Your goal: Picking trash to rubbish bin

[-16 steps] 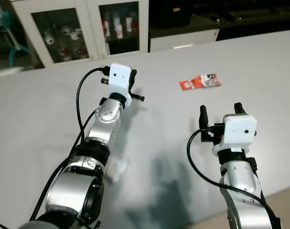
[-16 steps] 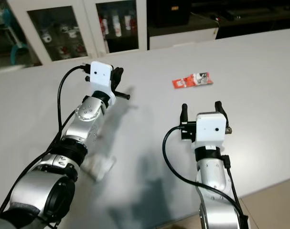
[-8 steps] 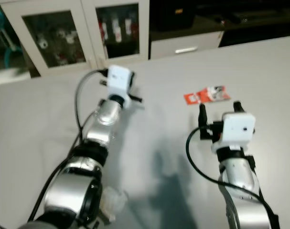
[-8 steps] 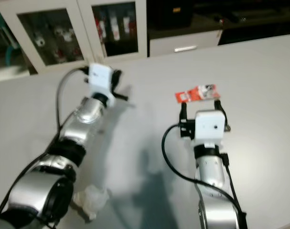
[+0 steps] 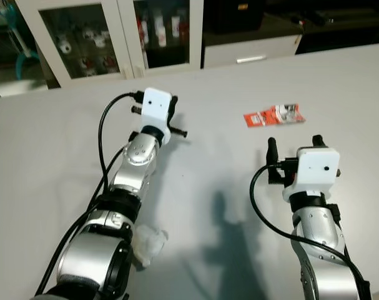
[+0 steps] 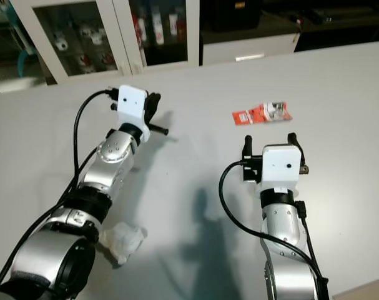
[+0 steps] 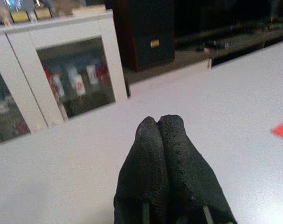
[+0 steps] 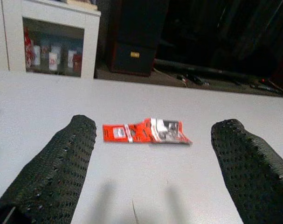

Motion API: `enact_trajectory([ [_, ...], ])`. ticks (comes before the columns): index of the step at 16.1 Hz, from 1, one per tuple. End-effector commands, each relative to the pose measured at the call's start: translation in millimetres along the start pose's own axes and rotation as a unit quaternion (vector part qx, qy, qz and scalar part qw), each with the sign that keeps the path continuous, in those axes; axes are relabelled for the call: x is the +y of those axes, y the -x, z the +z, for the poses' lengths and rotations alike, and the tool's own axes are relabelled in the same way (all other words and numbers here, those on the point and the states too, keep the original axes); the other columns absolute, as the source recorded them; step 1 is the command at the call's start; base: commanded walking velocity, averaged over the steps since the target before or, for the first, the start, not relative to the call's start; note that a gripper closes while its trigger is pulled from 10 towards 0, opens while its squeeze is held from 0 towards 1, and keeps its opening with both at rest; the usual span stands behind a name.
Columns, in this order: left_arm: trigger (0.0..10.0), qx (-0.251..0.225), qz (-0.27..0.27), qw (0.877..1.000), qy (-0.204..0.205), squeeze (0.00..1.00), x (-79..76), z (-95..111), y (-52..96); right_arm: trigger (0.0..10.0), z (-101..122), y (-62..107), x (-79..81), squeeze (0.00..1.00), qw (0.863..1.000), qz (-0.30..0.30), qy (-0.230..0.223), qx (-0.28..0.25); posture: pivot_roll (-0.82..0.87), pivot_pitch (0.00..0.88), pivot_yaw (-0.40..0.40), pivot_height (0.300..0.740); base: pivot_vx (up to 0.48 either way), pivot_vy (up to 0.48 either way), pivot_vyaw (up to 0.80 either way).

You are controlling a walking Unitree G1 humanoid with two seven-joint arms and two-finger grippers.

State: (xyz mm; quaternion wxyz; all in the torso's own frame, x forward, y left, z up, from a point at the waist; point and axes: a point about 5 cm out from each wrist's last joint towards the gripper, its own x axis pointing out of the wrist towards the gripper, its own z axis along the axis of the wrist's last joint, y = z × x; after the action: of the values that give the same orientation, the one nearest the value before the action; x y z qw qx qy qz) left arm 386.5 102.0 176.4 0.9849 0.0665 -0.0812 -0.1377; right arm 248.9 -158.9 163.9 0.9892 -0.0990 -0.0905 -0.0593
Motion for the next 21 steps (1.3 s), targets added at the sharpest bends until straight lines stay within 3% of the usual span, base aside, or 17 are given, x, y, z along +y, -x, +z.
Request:
enact_trajectory([
  [1,10.0,-0.003,-0.007,1.000,-0.011,0.00,1.3,2.7,0.5,10.0,-2.5,-1.3,-0.9,0.00,1.000,-0.001,-0.001,0.009,0.11,0.193,0.041,0.740,0.000,0.000,0.00],
  [7,10.0,-0.003,-0.010,1.000,-0.021,0.00,9.7,6.8,1.8,10.0,-10.3,-8.3,-14.2,0.00,0.999,-0.031,0.011,0.027,0.14,0.211,0.069,0.740,0.000,0.000,0.00],
  [11,10.0,0.002,-0.019,0.999,-0.033,0.00,13.4,7.2,4.5,10.0,-20.2,-19.9,-43.9,0.00,0.997,-0.059,0.039,0.043,0.15,0.234,0.090,0.740,0.000,0.000,0.00],
  [17,10.0,0.013,-0.021,0.998,-0.063,0.00,32.3,9.4,15.6,10.0,-34.3,-48.4,-76.3,0.00,0.996,-0.032,0.061,0.057,0.24,0.312,0.128,0.740,0.000,0.000,0.00],
  [21,10.0,0.018,-0.019,0.997,-0.072,0.00,38.5,9.8,23.2,10.0,-32.0,-69.8,-84.8,0.00,0.997,0.003,0.066,0.036,0.26,0.324,0.127,0.740,0.000,0.000,0.00],
])
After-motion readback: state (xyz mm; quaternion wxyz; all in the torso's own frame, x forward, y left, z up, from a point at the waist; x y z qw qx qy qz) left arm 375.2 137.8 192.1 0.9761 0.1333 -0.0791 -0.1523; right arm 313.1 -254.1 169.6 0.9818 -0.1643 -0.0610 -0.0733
